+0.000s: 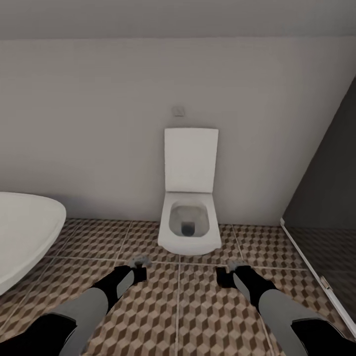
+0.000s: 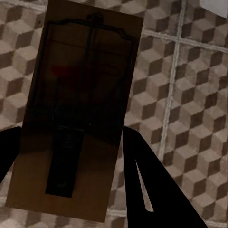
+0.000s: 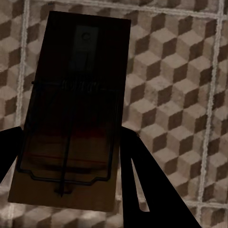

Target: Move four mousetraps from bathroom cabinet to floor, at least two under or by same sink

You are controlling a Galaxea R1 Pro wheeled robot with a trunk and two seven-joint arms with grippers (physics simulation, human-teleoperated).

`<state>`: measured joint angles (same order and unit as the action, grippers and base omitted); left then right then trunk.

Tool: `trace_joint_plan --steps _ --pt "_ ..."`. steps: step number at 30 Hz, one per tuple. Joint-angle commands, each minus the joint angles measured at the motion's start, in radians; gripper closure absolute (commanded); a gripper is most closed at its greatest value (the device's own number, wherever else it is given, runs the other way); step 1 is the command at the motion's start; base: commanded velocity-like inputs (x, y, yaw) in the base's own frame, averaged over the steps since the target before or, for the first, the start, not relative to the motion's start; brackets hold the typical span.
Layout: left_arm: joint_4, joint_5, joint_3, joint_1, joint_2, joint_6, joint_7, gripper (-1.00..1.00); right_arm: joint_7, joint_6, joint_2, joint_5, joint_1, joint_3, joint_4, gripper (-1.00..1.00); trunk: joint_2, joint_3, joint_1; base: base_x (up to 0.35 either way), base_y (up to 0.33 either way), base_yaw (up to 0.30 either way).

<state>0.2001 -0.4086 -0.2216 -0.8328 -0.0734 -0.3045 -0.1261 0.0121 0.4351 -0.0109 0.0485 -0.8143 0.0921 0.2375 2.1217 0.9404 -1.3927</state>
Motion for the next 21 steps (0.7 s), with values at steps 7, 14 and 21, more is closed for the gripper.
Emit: trace_joint_plan --steps 7,14,21 --pt "0.002 -0.007 -0.009 0.000 0.001 -0.005 -0.010 1.00 0.000 0.007 0.002 0.008 0.000 0.008 0.002 1.00 0.000 0.001 0.000 0.183 0.036 0.000" --pt "0.002 -0.007 -0.009 0.000 0.001 -0.006 -0.010 1.00 0.000 0.007 0.002 0.008 0.000 0.008 0.002 1.00 0.000 0.001 0.000 0.030 0.005 0.000" --pt "0.002 -0.007 -0.009 0.000 0.001 -0.009 -0.010 1.00 0.001 0.007 0.005 0.007 0.000 0.008 0.002 1.00 0.035 0.017 -0.019 0.004 0.001 0.000"
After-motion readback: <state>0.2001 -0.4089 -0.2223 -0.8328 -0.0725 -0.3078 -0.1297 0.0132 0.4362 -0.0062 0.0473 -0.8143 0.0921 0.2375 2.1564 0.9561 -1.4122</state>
